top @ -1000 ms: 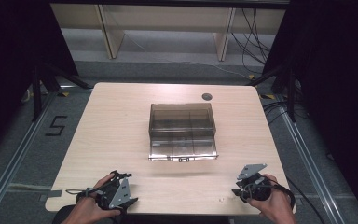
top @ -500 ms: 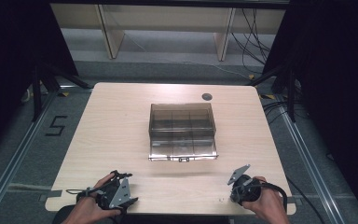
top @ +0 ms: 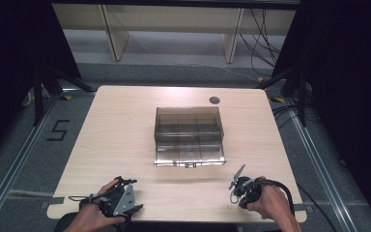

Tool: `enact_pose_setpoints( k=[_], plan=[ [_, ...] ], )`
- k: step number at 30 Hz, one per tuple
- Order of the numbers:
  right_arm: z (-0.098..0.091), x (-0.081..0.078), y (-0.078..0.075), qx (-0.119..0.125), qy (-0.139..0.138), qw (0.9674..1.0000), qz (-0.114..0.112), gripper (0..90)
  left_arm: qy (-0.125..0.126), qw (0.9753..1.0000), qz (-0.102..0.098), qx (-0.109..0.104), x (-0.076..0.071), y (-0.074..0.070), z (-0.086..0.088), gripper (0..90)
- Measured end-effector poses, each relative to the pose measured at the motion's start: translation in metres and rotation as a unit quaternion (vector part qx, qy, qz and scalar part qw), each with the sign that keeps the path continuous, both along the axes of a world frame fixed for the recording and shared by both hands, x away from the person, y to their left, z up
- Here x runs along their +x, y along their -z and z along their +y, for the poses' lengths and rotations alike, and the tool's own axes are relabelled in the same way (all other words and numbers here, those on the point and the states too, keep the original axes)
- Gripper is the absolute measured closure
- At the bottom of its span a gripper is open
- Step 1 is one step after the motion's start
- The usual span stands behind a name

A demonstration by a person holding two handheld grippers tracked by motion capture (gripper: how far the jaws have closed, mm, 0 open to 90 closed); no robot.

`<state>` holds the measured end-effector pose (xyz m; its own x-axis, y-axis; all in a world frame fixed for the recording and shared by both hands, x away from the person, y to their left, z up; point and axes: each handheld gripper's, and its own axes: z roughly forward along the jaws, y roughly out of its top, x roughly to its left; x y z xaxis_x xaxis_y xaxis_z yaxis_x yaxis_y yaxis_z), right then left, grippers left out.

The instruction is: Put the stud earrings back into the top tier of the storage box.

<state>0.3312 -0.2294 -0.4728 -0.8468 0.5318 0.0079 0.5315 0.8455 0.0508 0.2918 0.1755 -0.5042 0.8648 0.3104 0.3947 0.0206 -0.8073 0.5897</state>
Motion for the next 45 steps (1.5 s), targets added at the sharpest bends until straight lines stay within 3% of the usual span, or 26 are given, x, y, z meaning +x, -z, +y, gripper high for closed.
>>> enact_pose_setpoints(
  k=[2, 4, 5, 7, 8, 10, 11, 12, 15, 16, 17, 20, 22, 23, 25, 30, 31, 33, 37, 43, 45],
  plan=[
    [0.001, 0.002, 0.001, 0.000, -0.012, 0.9999, 0.003, 85.4, 0.000, 1.0000, 0.003, 0.007, 0.000, -0.001, 0.000, 20.6],
    [0.003, 0.003, 0.000, -0.009, -0.004, 0.9999, 0.007, 86.1, 0.000, 1.0000, -0.001, 0.000, 0.000, 0.000, 0.000, 20.6],
    [0.002, 0.005, 0.001, -0.004, -0.022, 0.9997, 0.007, 86.5, -0.001, 1.0000, 0.000, 0.004, 0.000, -0.001, 0.000, 20.6],
    [0.002, 0.005, 0.002, -0.004, -0.022, 0.9997, 0.010, 86.6, 0.000, 1.0000, 0.000, 0.007, 0.000, -0.001, 0.000, 20.6],
    [0.003, 0.002, 0.000, -0.011, -0.004, 0.9999, 0.010, 86.6, 0.000, 1.0000, 0.001, 0.008, 0.000, -0.001, 0.000, 20.6],
    [0.002, 0.003, 0.000, -0.011, -0.017, 0.9998, 0.004, 86.6, 0.001, 1.0000, 0.000, 0.001, 0.000, 0.000, 0.000, 20.6],
    [0.002, 0.001, -0.002, -0.010, 0.004, 0.9999, 0.005, 86.6, 0.001, 1.0000, 0.000, 0.000, 0.000, 0.000, 0.000, 20.6],
    [0.000, 0.002, -0.004, -0.004, -0.008, 0.9999, 0.004, 86.6, 0.001, 1.0000, 0.000, 0.001, 0.000, 0.000, 0.000, 20.6],
    [-0.001, 0.002, -0.015, 0.009, -0.005, 0.9999, -0.001, 86.7, -0.001, 1.0000, -0.004, -0.002, 0.000, 0.001, 0.000, 20.6],
    [-0.001, 0.003, -0.019, 0.014, -0.016, 0.9997, -0.006, 86.6, -0.001, 1.0000, -0.004, -0.002, 0.000, 0.001, 0.000, 20.6],
    [-0.001, 0.004, -0.022, 0.015, -0.020, 0.9996, -0.010, 86.7, -0.001, 1.0000, 0.001, 0.007, 0.000, -0.001, 0.000, 20.6],
    [-0.001, 0.006, -0.032, 0.019, -0.013, 0.9996, -0.015, 86.7, 0.001, 1.0000, -0.001, 0.001, 0.000, 0.000, 0.000, 20.6],
    [-0.001, 0.009, -0.038, 0.022, -0.011, 0.9995, -0.021, 86.7, 0.001, 1.0000, -0.002, 0.008, 0.000, -0.001, 0.000, 20.6],
    [-0.001, 0.009, -0.041, 0.022, -0.008, 0.9995, -0.021, 86.6, 0.002, 1.0000, 0.002, 0.000, 0.000, 0.000, 0.000, 20.6],
    [-0.001, 0.012, -0.047, 0.029, -0.023, 0.9989, -0.030, 86.6, 0.000, 1.0000, 0.002, 0.006, 0.000, -0.001, 0.000, 20.6],
    [0.000, 0.017, -0.061, 0.034, -0.016, 0.9984, -0.041, 86.7, 0.001, 1.0000, -0.001, 0.008, 0.000, -0.001, 0.000, 20.6],
    [0.001, 0.019, -0.066, 0.039, -0.026, 0.9981, -0.041, 86.6, 0.001, 1.0000, -0.001, 0.009, 0.000, -0.001, 0.000, 20.6],
    [0.003, 0.021, -0.073, 0.043, -0.016, 0.9979, -0.045, 86.6, 0.001, 1.0000, 0.000, 0.002, 0.000, 0.000, 0.000, 20.6],
    [0.009, 0.028, -0.086, 0.055, -0.024, 0.9965, -0.057, 86.7, 0.000, 1.0000, -0.002, 0.008, 0.000, -0.001, 0.000, 20.6],
    [0.021, 0.041, -0.103, 0.057, -0.041, 0.9952, -0.068, 86.7, 0.001, 1.0000, 0.002, 0.007, 0.000, -0.001, 0.000, 20.6],
    [0.025, 0.043, -0.107, 0.056, -0.035, 0.9951, -0.073, 86.7, 0.000, 1.0000, 0.000, 0.005, 0.000, 0.000, 0.000, 20.6]
  ],
)
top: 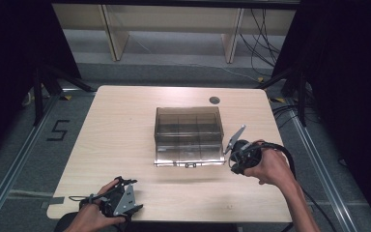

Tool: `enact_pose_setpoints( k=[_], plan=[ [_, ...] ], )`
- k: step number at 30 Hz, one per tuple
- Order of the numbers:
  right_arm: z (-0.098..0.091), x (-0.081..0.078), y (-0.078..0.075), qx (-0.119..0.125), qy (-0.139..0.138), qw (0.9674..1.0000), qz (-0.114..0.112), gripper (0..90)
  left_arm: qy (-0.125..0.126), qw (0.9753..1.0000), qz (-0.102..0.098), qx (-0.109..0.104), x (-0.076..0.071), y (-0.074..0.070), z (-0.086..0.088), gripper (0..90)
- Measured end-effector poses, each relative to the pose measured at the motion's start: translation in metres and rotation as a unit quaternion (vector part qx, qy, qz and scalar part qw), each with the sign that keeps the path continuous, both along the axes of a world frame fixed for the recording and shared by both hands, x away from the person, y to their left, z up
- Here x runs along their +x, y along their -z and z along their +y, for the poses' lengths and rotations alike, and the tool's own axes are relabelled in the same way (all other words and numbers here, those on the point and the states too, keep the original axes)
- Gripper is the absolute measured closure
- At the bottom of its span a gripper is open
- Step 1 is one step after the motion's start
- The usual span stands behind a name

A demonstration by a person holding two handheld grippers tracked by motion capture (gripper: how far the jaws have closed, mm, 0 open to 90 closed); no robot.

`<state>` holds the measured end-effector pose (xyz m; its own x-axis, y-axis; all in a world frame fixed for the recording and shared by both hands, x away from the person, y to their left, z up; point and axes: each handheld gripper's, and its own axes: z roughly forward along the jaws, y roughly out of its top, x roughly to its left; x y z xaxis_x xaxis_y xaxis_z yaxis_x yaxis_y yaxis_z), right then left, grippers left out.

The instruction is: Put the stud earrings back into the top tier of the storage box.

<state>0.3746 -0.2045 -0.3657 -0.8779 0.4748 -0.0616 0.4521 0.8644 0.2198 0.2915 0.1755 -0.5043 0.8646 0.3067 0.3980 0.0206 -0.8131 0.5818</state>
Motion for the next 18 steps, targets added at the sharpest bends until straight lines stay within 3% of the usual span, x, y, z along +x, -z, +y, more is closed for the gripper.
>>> enact_pose_setpoints(
  k=[5, 7, 9, 18],
  plan=[
    [0.011, 0.011, -0.007, 0.002, -0.013, 0.9999, -0.005, 86.6, 0.001, 1.0000, -0.005, -0.002, 0.000, 0.000, 0.000, 20.6],
    [0.017, 0.014, -0.011, 0.001, -0.002, 1.0000, -0.002, 86.7, 0.001, 1.0000, 0.000, 0.000, 0.000, 0.000, 0.000, 20.6],
    [0.022, 0.019, -0.014, 0.009, -0.019, 0.9997, -0.008, 86.6, 0.001, 1.0000, -0.006, -0.003, 0.001, 0.001, 0.000, 20.6],
    [0.046, 0.042, -0.017, -0.002, -0.026, 0.9996, -0.005, 86.6, 0.001, 1.0000, 0.003, 0.001, 0.000, -0.001, 0.000, 20.5]
  ],
)
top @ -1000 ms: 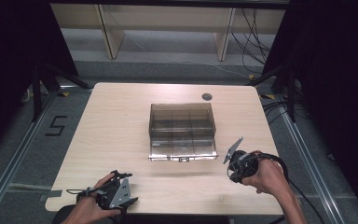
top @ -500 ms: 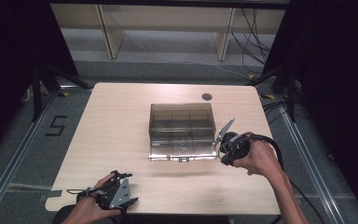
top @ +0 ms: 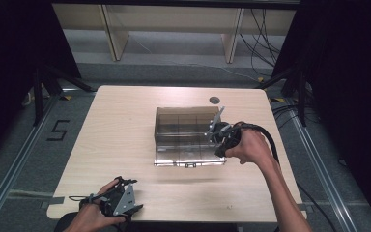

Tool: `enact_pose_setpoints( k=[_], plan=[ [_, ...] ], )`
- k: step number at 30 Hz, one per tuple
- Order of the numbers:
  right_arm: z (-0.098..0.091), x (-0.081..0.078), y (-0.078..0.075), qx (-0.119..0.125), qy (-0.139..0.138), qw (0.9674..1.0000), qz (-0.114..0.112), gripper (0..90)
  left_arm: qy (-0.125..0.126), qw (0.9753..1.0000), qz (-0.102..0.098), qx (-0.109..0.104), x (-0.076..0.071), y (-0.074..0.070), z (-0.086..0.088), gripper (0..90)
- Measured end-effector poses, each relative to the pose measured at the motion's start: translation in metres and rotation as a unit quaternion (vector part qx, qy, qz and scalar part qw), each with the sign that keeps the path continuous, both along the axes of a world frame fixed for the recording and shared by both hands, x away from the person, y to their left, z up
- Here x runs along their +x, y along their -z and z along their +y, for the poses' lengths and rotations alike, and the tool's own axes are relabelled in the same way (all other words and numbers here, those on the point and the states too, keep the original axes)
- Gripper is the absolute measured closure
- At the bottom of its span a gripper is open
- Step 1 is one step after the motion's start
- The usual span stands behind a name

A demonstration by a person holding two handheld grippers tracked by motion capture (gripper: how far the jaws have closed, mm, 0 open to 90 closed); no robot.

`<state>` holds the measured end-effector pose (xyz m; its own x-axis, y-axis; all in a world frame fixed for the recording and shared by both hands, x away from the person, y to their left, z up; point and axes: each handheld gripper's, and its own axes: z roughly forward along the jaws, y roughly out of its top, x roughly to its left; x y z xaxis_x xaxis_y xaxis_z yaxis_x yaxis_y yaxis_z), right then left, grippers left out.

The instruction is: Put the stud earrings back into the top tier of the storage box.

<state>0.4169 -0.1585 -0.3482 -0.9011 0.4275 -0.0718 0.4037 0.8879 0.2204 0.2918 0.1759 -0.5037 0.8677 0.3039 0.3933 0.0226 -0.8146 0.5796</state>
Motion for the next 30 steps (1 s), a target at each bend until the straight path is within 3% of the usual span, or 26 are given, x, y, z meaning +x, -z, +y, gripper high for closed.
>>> enact_pose_setpoints(
  k=[5, 6, 7, 11, 12, 14, 17, 18, 25, 27, 30],
  plan=[
    [0.012, 0.012, 0.004, -0.010, -0.005, 0.9999, 0.005, 86.6, 0.002, 1.0000, -0.004, 0.002, 0.001, -0.001, 0.000, 20.5],
    [0.013, 0.014, 0.005, -0.010, -0.005, 0.9999, 0.005, 86.6, 0.002, 1.0000, -0.002, -0.007, 0.000, 0.000, 0.000, 20.5],
    [0.014, 0.016, 0.007, -0.011, -0.006, 0.9999, 0.007, 86.6, 0.001, 1.0000, -0.005, 0.004, 0.000, -0.001, 0.001, 20.5],
    [0.020, 0.024, 0.014, -0.021, -0.004, 0.9997, 0.011, 86.6, 0.000, 1.0000, -0.001, 0.002, 0.000, -0.001, 0.000, 20.5],
    [0.021, 0.028, 0.017, -0.015, -0.024, 0.9996, 0.006, 86.6, 0.002, 1.0000, -0.005, 0.004, 0.000, -0.001, 0.001, 20.5],
    [0.025, 0.029, 0.021, -0.019, -0.007, 0.9996, 0.019, 86.6, 0.001, 1.0000, -0.001, 0.001, 0.000, -0.001, 0.001, 20.6],
    [0.028, 0.037, 0.031, -0.012, -0.007, 0.9996, 0.026, 86.6, 0.003, 1.0000, -0.004, 0.004, 0.000, -0.001, 0.001, 20.6],
    [0.029, 0.039, 0.033, -0.016, -0.015, 0.9995, 0.023, 86.6, 0.002, 1.0000, -0.002, 0.003, 0.000, -0.001, 0.001, 20.5],
    [0.036, 0.048, 0.046, -0.042, 0.003, 0.9984, 0.037, 86.5, 0.002, 1.0000, -0.003, -0.004, 0.000, 0.000, 0.000, 20.5],
    [0.036, 0.052, 0.050, -0.042, -0.014, 0.9986, 0.029, 86.5, 0.002, 1.0000, -0.004, -0.005, 0.000, 0.000, 0.001, 20.6],
    [0.038, 0.052, 0.054, -0.056, 0.002, 0.9976, 0.041, 86.4, 0.003, 1.0000, -0.006, -0.007, 0.000, 0.000, 0.001, 20.5]
  ],
)
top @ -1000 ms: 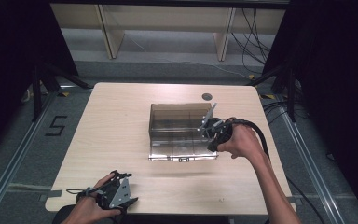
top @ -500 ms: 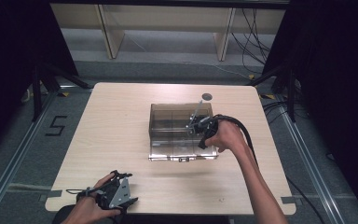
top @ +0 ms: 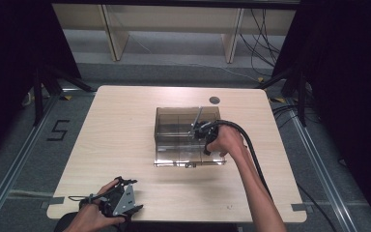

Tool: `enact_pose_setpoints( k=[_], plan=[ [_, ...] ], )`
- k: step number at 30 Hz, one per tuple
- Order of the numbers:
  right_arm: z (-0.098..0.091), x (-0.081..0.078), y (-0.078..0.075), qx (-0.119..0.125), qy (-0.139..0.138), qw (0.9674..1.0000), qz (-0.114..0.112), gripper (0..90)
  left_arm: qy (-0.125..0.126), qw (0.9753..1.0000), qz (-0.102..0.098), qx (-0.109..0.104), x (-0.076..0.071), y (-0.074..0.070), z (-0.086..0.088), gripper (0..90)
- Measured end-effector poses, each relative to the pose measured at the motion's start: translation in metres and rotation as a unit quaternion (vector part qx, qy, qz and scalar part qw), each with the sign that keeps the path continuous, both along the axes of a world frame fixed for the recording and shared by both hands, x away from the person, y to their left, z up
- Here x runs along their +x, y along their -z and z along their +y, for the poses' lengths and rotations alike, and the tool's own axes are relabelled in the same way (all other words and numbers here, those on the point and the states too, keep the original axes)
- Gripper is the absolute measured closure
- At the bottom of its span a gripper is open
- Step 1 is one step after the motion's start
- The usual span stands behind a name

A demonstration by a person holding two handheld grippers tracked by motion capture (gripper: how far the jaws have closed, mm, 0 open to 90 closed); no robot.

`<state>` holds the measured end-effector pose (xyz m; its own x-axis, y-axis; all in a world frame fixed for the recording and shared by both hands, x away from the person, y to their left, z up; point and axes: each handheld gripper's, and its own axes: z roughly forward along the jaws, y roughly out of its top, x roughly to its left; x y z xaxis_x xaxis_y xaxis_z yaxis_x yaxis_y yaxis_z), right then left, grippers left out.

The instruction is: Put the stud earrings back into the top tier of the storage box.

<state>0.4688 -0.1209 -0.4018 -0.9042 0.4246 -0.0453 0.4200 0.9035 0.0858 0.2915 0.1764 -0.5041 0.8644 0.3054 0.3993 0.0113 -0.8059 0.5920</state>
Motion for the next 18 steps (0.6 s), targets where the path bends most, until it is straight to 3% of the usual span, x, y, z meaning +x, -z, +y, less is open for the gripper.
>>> enact_pose_setpoints(
  k=[1, 2, 5, 10, 12, 16, 18],
  plan=[
    [-0.001, 0.001, 0.002, 0.002, -0.002, 1.0000, 0.002, 86.3, 0.000, 1.0000, 0.000, -0.001, 0.000, 0.000, 0.000, 20.5],
    [-0.001, 0.000, 0.002, 0.000, 0.013, 0.9999, 0.001, 86.2, 0.000, 1.0000, 0.004, 0.006, 0.000, -0.001, 0.000, 20.5],
    [-0.004, 0.001, 0.005, 0.004, 0.009, 0.9999, 0.004, 84.7, 0.001, 0.9999, 0.008, 0.008, 0.000, 0.000, -0.001, 20.5],
    [-0.009, -0.003, -0.006, 0.018, 0.012, 0.9996, -0.018, 78.9, 0.000, 0.9999, 0.008, 0.007, 0.000, 0.000, 0.000, 20.5],
    [-0.012, -0.011, -0.013, 0.007, 0.015, 0.9994, -0.030, 77.4, 0.000, 0.9999, 0.006, 0.009, 0.000, -0.001, 0.000, 20.5],
    [-0.022, -0.028, -0.026, 0.020, 0.016, 0.9989, -0.038, 75.5, -0.001, 1.0000, 0.007, 0.007, 0.000, 0.000, 0.000, 20.5],
    [-0.028, -0.039, -0.032, 0.023, 0.003, 0.9985, -0.050, 74.1, -0.002, 0.9999, 0.007, 0.008, 0.000, 0.000, -0.001, 20.5]
  ],
)
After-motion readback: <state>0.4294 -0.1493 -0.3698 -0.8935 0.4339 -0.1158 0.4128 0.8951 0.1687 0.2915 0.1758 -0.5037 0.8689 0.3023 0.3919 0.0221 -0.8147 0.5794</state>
